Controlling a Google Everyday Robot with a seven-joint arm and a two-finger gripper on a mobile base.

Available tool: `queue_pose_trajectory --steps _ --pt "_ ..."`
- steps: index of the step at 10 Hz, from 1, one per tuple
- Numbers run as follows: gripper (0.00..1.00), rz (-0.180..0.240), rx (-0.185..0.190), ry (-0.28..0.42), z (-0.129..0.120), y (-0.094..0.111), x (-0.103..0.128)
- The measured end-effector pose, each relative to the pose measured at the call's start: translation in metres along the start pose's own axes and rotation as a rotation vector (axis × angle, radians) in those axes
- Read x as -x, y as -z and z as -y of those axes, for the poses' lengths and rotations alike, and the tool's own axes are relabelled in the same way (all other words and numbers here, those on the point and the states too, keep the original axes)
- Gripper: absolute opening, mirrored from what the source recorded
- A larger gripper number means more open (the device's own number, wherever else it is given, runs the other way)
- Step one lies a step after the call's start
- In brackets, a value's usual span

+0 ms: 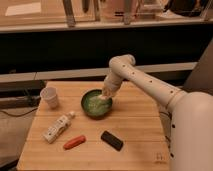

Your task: Place the white sponge in the ceramic bowl

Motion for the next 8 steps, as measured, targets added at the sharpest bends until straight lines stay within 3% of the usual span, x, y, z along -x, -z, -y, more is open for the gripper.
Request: queue_pose_trajectory --steps 8 --pt "0.20 -0.008 0.009 0.006 0.0048 -0.0039 0.0011"
